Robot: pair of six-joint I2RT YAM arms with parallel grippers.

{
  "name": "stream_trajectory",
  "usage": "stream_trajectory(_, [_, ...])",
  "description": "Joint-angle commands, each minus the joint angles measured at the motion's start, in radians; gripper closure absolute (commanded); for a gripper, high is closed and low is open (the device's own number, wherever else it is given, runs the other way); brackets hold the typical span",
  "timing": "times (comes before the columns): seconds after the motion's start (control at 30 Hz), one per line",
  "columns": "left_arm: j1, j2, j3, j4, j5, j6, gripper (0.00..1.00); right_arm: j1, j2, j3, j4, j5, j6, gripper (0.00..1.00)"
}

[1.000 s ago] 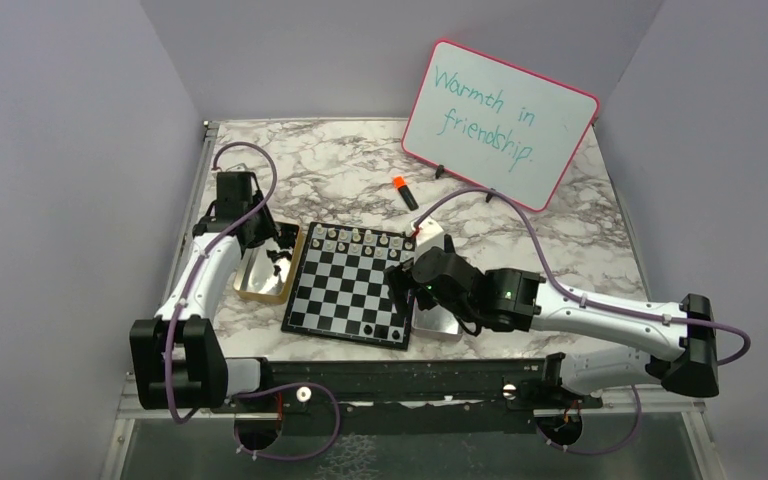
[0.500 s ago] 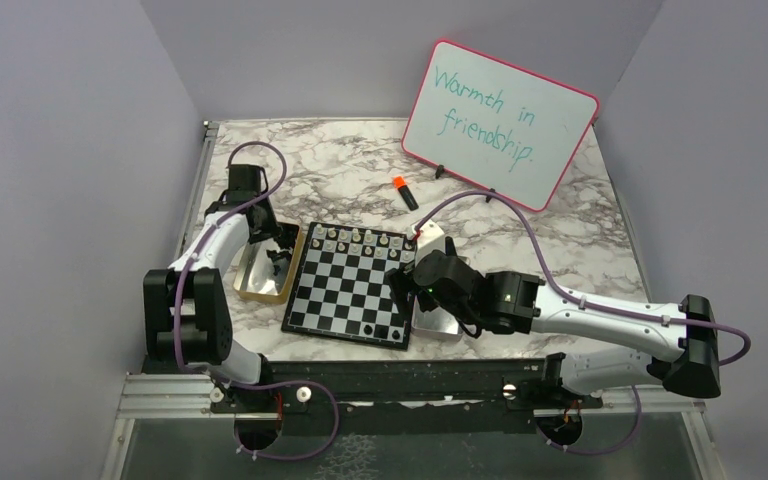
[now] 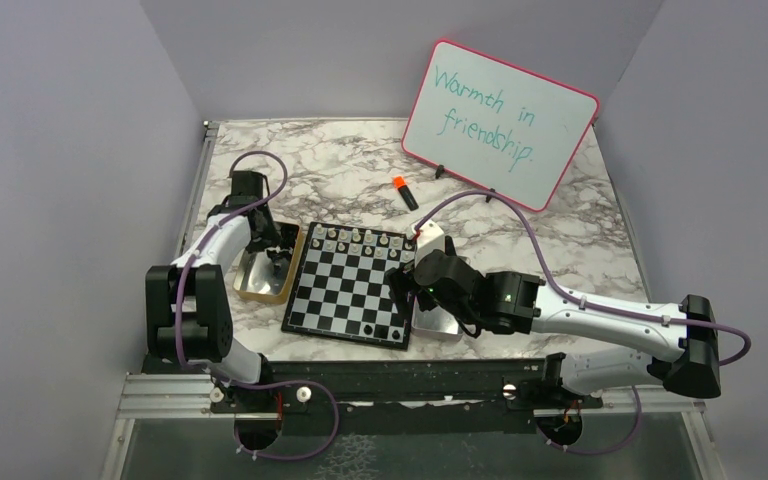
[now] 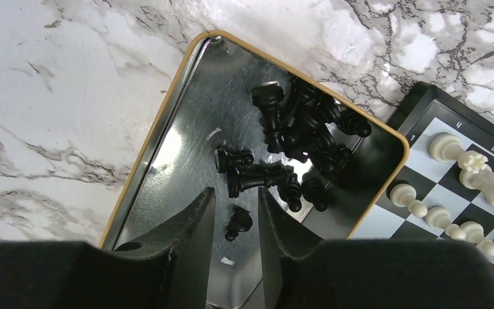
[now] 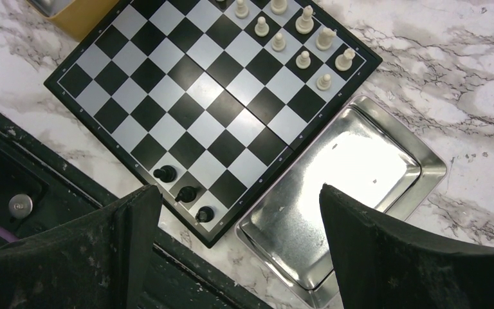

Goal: Set up the chess pieces on the board
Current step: Pick up the chess piece from the storage box.

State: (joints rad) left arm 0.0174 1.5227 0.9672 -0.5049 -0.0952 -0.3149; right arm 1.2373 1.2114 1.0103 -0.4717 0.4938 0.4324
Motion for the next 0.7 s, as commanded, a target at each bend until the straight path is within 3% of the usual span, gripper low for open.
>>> stream_trajectory(0.0, [-0.004, 0.014, -0.024, -0.007, -0.013, -0.017, 0.69, 0.007, -0.015, -0.016, 0.027, 0.026, -0.008, 0.02])
stream_trajectory(0.47, [-0.002, 0.091, -0.005, 0.008, 0.010, -0.030, 0.74, 0.007, -0.024, -0.033, 0.028, 0.022, 0.004, 0.02])
stream_trajectory(0.67, [-0.002, 0.111, 0.005, 0.011, 0.029, -0.020, 0.85, 0.007, -0.023, -0.036, 0.023, 0.017, 0.009, 0.02])
